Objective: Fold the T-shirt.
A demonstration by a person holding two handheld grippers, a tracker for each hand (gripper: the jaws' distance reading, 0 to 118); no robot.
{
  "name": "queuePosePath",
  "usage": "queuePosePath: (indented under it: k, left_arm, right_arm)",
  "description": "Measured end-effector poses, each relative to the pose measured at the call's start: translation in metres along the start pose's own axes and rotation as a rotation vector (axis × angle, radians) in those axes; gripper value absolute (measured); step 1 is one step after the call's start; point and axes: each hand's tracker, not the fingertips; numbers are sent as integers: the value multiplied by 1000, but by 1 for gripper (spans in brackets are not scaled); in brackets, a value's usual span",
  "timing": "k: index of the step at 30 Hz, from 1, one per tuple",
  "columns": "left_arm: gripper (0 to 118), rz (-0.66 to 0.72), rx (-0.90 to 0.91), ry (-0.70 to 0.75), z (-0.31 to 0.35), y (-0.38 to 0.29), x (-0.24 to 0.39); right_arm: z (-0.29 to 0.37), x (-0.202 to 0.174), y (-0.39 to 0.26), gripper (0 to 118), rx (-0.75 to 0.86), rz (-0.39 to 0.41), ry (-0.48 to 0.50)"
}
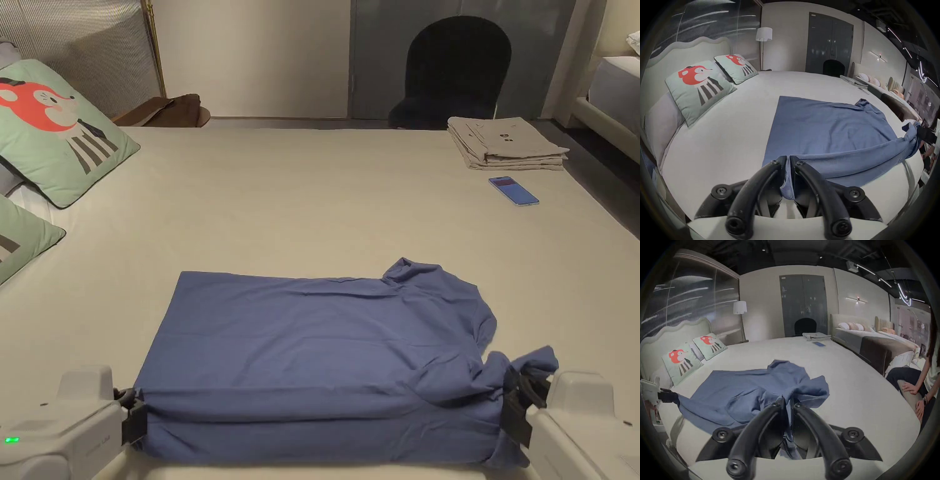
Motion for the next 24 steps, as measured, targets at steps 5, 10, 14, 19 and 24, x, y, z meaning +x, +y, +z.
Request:
queuePosePath:
  k: [5,10,14,19,24]
  left_arm:
    - [3,-47,-41,34,-48,32,11]
    - [3,-138,-133,72,-96,39,23]
    - [3,-138,-189,87,-122,29,22]
    - [5,-139,-196,95,-123,26,25]
    - [89,-26,-173,83,-108,46,24]
  right_arm:
    - [-65,2,16,6,-57,6,-35]
    - [-119,6,9,6,-170,17,-53]
    - [-144,10,-4,6,-252,45,-67]
    - [-144,17,-11,11,-318,20,-93]
    - [-109,12,13,80,-214,56,-148]
